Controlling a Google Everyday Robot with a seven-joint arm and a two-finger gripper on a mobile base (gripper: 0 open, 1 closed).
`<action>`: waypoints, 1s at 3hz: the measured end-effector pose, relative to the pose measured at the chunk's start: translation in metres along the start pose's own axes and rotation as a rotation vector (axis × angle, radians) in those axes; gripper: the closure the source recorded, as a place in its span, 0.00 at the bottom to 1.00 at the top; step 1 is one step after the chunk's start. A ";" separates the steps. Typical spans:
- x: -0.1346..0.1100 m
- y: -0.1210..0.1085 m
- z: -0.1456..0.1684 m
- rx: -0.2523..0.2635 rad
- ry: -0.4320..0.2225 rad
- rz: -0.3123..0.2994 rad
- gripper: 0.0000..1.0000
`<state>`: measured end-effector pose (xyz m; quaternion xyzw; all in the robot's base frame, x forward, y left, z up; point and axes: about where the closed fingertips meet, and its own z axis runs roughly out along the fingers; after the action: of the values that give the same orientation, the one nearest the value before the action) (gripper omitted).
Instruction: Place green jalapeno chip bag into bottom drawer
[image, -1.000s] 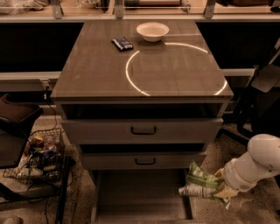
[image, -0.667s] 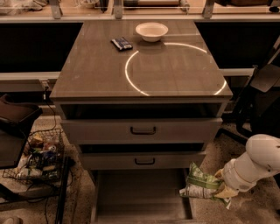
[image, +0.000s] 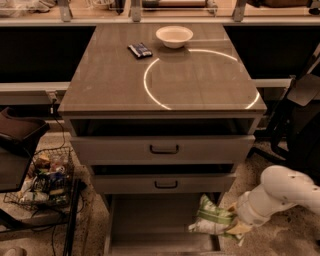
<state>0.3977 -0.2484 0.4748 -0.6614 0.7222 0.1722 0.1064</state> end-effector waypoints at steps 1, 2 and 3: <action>-0.014 0.000 0.063 -0.065 -0.107 -0.010 1.00; -0.061 -0.008 0.146 -0.102 -0.228 -0.030 1.00; -0.061 -0.008 0.147 -0.101 -0.229 -0.028 1.00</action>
Offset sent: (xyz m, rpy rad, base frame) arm 0.0054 0.1262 -0.1268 0.3041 0.0732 0.0712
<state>0.4008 -0.1354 0.3619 -0.6520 0.6863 0.2814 0.1571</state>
